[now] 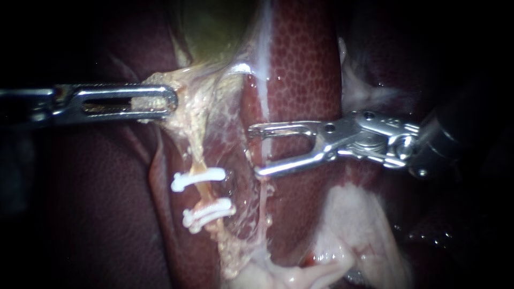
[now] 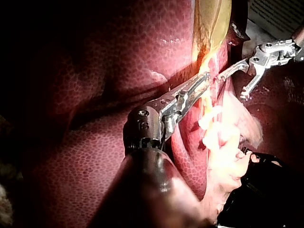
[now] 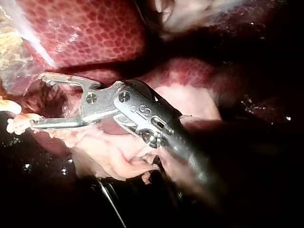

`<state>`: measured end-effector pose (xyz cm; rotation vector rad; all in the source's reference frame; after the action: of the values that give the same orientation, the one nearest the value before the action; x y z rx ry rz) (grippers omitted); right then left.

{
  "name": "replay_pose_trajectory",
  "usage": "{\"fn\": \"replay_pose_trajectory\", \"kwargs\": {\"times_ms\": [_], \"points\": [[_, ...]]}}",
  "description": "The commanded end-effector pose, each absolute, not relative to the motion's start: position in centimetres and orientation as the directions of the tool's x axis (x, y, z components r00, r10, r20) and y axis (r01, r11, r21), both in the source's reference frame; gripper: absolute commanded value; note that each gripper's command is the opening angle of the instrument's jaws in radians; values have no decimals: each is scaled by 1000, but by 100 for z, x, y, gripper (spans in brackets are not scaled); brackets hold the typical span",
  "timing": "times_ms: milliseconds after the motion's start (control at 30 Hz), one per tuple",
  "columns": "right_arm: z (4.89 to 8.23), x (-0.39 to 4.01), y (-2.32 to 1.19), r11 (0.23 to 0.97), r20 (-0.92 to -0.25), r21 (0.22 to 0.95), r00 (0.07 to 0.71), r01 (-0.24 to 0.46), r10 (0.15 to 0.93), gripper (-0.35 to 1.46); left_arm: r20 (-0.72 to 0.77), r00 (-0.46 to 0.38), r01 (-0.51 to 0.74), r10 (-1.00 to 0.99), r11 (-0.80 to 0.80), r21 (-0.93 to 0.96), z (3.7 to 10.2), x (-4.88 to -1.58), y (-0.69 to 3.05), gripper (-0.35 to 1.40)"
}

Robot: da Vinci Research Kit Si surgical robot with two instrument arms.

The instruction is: Going back third clip left tube

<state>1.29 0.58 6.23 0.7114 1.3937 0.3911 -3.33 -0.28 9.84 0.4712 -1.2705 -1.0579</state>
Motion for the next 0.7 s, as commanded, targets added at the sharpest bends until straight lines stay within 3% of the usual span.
{"fn": "replay_pose_trajectory", "kwargs": {"times_ms": [33,200,700], "points": [[620,125,56,742,-757,653,171,151,631,60,537,-61,376,-841,479,793,984,-333,-28,-35],[609,106,46,783,-794,605,191,147,577,60,537,-61,376,-841,479,793,984,-333,-28,-35],[578,74,51,814,-819,565,207,133,535,60,537,-62,377,-841,479,793,984,-334,-27,-35]]}}
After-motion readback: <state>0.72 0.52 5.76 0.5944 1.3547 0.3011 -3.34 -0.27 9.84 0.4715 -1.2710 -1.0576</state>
